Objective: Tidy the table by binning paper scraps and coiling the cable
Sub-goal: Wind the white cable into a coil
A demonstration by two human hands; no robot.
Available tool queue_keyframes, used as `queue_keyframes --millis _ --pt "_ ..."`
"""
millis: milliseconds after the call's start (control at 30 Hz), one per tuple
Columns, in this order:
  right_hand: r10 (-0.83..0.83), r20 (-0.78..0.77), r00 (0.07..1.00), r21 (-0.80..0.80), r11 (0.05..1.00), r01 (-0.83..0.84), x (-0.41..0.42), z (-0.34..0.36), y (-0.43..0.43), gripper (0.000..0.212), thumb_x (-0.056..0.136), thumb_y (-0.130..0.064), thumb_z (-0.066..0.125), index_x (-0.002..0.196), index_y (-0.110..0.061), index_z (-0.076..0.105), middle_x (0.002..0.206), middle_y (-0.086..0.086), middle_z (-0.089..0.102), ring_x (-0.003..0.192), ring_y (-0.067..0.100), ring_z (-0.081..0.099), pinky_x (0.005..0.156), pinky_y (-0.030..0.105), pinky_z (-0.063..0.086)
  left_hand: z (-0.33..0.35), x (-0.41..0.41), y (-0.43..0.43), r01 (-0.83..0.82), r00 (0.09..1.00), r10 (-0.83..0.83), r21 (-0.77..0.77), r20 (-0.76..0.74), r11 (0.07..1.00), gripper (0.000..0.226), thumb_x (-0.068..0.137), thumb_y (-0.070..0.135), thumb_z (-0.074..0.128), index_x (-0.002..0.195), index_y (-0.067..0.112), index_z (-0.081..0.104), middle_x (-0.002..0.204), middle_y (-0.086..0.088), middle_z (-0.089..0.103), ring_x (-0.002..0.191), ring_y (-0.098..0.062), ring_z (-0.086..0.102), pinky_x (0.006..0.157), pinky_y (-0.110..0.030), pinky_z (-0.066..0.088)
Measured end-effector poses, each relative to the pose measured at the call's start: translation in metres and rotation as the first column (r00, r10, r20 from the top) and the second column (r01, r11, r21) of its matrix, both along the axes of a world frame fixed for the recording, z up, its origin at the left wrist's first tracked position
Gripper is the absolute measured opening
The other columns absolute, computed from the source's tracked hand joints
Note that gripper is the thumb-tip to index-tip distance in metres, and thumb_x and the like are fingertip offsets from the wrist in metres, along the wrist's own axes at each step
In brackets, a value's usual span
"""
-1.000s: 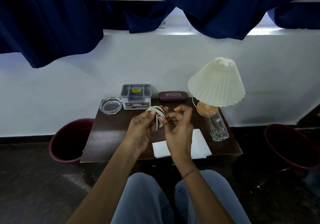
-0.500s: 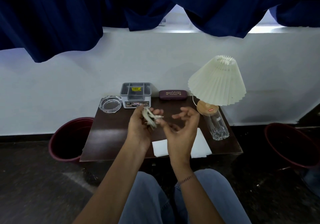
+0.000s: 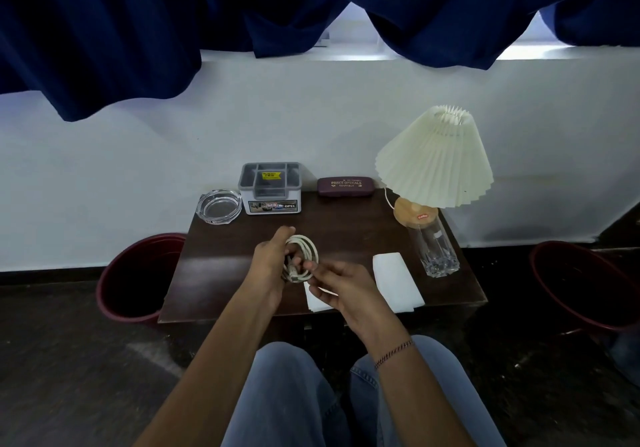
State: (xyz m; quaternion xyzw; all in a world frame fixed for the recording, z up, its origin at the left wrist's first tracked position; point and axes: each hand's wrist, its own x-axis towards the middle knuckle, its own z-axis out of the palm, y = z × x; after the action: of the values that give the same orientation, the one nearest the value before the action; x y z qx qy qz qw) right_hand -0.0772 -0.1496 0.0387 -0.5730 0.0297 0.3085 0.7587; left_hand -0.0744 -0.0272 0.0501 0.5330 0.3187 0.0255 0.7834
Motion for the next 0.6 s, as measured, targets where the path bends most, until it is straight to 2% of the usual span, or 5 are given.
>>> queue_keyframes --millis 167,267,400,467,600 --pt "-0.017 -0.073 0.997 0.094 0.995 0.024 0.000 -0.006 0.001 0.011 0.086 -0.004 0.060 0.092 -0.003 0.069 0.078 0.000 0.071 0.072 0.006 0.065 0.070 0.015 0.055 -0.003 0.006 0.002 0.001 0.998 0.008 0.126 -0.070 0.992 0.049 0.084 0.022 0.053 0.038 0.012 0.041 0.025 0.002 0.040 0.027 -0.014 0.043 0.039 -0.015 0.036" --pt "-0.026 -0.014 1.000 -0.008 1.000 0.026 0.006 -0.006 -0.003 0.010 0.083 -0.008 0.065 0.090 -0.005 0.071 0.069 -0.003 0.070 0.062 0.003 0.065 0.066 0.014 0.056 -0.011 0.008 0.008 0.026 0.991 0.015 0.306 -0.132 0.952 0.042 0.086 0.028 0.054 0.048 0.011 0.047 0.027 0.006 0.044 0.044 -0.017 0.043 0.048 -0.025 0.033" --pt "-0.046 0.063 0.997 -0.166 0.985 0.056 0.019 -0.010 -0.008 0.022 0.080 -0.013 0.069 0.100 -0.004 0.070 0.068 -0.005 0.067 0.059 0.001 0.062 0.057 0.013 0.052 -0.022 0.013 0.011 0.129 0.988 -0.086 0.390 -0.125 0.912 0.044 0.088 0.044 0.051 0.062 0.009 0.060 0.059 -0.004 0.059 0.059 -0.018 0.054 0.059 -0.027 0.041" --pt "-0.062 0.063 0.996 -0.186 0.980 0.073 0.029 -0.014 -0.012 0.021 0.080 -0.012 0.069 0.100 -0.005 0.070 0.065 -0.006 0.068 0.056 0.000 0.063 0.055 0.013 0.052 -0.027 0.019 0.013 0.156 0.987 -0.124 0.464 -0.099 0.872 0.043 0.088 0.047 0.052 0.068 0.009 0.061 0.064 -0.005 0.059 0.061 -0.019 0.054 0.060 -0.028 0.044" --pt "-0.097 0.069 0.993 -0.214 0.971 0.110 0.058 -0.026 -0.019 0.022 0.080 -0.008 0.068 0.101 -0.001 0.069 0.062 -0.002 0.068 0.051 0.002 0.063 0.052 0.014 0.052 -0.036 0.038 0.012 0.161 0.987 -0.158 0.342 -0.038 0.926 0.028 0.087 0.035 0.058 0.075 0.010 0.062 0.071 -0.008 0.064 0.064 -0.020 0.061 0.056 -0.027 0.052"
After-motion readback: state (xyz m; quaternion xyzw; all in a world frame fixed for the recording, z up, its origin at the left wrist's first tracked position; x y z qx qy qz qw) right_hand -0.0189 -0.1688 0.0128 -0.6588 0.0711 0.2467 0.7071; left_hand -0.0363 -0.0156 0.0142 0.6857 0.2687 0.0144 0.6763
